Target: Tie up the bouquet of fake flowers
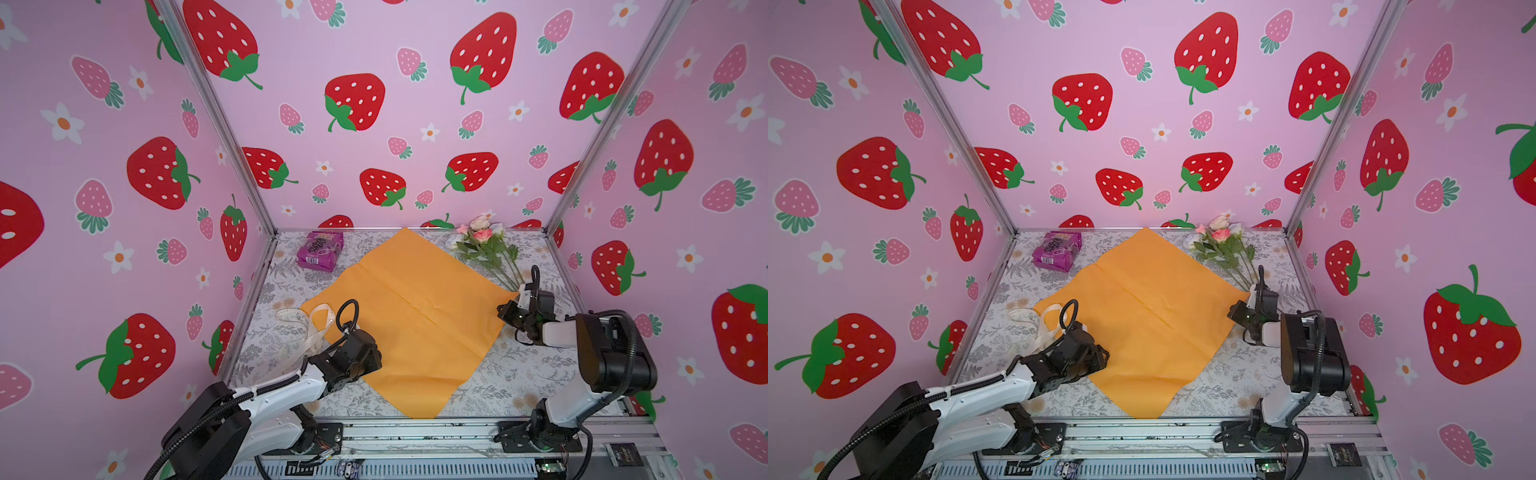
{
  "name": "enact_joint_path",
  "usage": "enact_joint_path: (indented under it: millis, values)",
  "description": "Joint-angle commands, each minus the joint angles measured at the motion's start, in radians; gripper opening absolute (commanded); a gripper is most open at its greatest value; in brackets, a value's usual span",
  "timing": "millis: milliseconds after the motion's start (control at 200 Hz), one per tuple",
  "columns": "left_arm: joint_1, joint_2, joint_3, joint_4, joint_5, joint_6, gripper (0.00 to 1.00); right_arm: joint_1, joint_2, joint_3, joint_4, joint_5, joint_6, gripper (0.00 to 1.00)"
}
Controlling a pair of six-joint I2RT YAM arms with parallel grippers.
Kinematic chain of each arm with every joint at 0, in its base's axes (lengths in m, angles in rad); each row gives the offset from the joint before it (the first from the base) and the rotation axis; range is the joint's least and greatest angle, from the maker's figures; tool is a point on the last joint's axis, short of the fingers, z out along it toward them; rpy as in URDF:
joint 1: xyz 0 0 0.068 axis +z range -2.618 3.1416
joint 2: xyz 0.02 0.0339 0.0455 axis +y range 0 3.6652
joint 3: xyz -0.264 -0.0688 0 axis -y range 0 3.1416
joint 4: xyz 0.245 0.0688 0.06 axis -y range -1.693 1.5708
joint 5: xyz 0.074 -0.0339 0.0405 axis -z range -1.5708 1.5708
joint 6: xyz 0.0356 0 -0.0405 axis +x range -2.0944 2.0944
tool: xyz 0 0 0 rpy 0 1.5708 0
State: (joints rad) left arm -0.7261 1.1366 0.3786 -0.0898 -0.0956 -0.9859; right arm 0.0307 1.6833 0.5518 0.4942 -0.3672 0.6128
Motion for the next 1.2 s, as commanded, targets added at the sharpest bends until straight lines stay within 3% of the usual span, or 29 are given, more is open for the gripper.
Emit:
enact_joint_path:
  millis: [0, 220, 375, 705, 945, 1045, 1131, 1196]
  values:
    - [0.01, 0.005, 0.084, -0.067, -0.047, 0.065, 0.57, 0.046, 0.035, 0.048, -0.051, 0.031, -0.021, 0.0]
    - [0.107, 0.098, 0.183, -0.021, 0.096, 0.142, 0.64, 0.049, 0.029, 0.09, -0.051, 0.193, -0.049, 0.03]
    - [0.156, 0.224, 0.236, 0.026, 0.193, 0.175, 0.63, 0.04, 0.063, 0.157, -0.094, 0.179, -0.082, 0.0]
    - [0.246, 0.447, 0.313, 0.072, 0.27, 0.164, 0.6, 0.038, 0.174, 0.22, -0.105, 0.118, -0.024, 0.0]
    - [0.271, 0.513, 0.353, 0.06, 0.311, 0.167, 0.58, 0.038, 0.188, 0.248, -0.133, 0.086, -0.042, 0.0]
    - [0.273, 0.484, 0.343, 0.017, 0.291, 0.158, 0.58, 0.037, 0.187, 0.254, -0.166, 0.049, -0.04, 0.04]
    - [0.276, 0.432, 0.328, -0.025, 0.264, 0.157, 0.59, 0.035, 0.157, 0.262, -0.233, 0.052, -0.043, 0.27]
    - [0.279, 0.404, 0.317, -0.039, 0.262, 0.156, 0.6, 0.033, 0.105, 0.247, -0.261, 0.076, -0.058, 0.38]
